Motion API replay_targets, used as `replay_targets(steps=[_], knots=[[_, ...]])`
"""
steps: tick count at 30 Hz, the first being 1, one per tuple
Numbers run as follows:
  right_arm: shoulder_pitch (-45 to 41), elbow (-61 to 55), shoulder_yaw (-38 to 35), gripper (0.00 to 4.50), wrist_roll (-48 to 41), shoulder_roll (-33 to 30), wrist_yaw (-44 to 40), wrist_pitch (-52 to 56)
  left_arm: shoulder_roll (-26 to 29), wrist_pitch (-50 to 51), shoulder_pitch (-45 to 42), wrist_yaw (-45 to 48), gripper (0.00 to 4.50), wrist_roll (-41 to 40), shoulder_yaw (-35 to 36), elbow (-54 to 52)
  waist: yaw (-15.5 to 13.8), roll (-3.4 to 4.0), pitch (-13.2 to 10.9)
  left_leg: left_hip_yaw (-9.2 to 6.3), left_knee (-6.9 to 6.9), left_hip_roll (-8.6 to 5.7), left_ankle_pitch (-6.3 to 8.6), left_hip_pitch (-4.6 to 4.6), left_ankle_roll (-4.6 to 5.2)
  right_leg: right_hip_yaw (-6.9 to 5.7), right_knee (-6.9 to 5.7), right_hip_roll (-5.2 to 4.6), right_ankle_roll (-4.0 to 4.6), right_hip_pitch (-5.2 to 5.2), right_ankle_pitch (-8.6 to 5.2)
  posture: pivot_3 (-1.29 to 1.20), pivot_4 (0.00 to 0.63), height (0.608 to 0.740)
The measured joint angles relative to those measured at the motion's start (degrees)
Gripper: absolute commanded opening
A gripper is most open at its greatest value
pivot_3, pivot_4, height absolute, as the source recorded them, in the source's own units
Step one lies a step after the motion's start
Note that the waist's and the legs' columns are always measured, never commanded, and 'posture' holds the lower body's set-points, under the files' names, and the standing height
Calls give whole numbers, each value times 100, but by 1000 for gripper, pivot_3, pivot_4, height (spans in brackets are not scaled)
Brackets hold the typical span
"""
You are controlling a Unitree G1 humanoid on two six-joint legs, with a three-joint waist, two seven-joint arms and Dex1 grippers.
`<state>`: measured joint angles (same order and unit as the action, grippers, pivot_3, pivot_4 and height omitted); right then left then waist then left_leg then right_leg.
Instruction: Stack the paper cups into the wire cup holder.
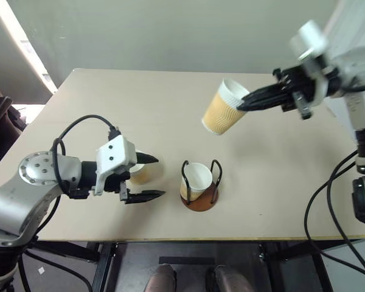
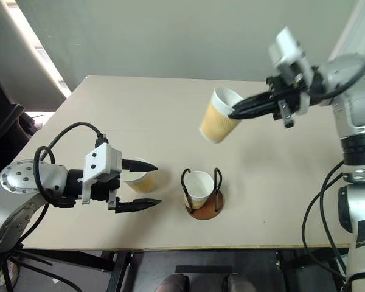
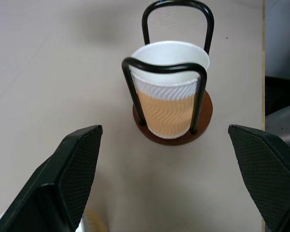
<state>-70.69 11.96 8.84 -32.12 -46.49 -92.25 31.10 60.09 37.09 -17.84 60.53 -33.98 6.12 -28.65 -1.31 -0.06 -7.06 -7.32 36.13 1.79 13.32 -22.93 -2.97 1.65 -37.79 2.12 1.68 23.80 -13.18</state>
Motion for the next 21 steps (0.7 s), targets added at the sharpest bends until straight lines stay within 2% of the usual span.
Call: replay_targets(steps=[3, 6, 12, 21], knots=[[203, -506, -233, 18, -513, 82, 83, 711, 0, -54, -86, 77, 4500, 33, -54, 87, 39, -1, 0, 0, 3, 2, -2, 6, 7, 6, -2, 4, -2, -4, 1, 0, 150, 740], [512, -923, -268, 18, -619, 162, 349, 994, -10, -87, -163, 178, 4500, 15, -55, 150, 40, 0, 0, -5, 5, 2, -12, 8, 17, 5, -9, 6, -5, -4, 3, 0, 150, 740], [1018, -1515, -22, 18, -281, 392, 837, 892, -49, -86, -277, 310, 4500, -212, 119, 173, 40, 0, 0, -7, 10, 3, -10, 6, 24, 4, -11, 6, -10, -3, 6, 0, 150, 740], [1465, -1782, 270, 18, 43, 363, 837, 688, -28, -54, -46, 270, 4500, -218, 288, 150, 34, 0, 0, -7, 11, 3, -6, -1, 30, 4, -3, 7, -13, -3, 7, 0, 150, 740]])
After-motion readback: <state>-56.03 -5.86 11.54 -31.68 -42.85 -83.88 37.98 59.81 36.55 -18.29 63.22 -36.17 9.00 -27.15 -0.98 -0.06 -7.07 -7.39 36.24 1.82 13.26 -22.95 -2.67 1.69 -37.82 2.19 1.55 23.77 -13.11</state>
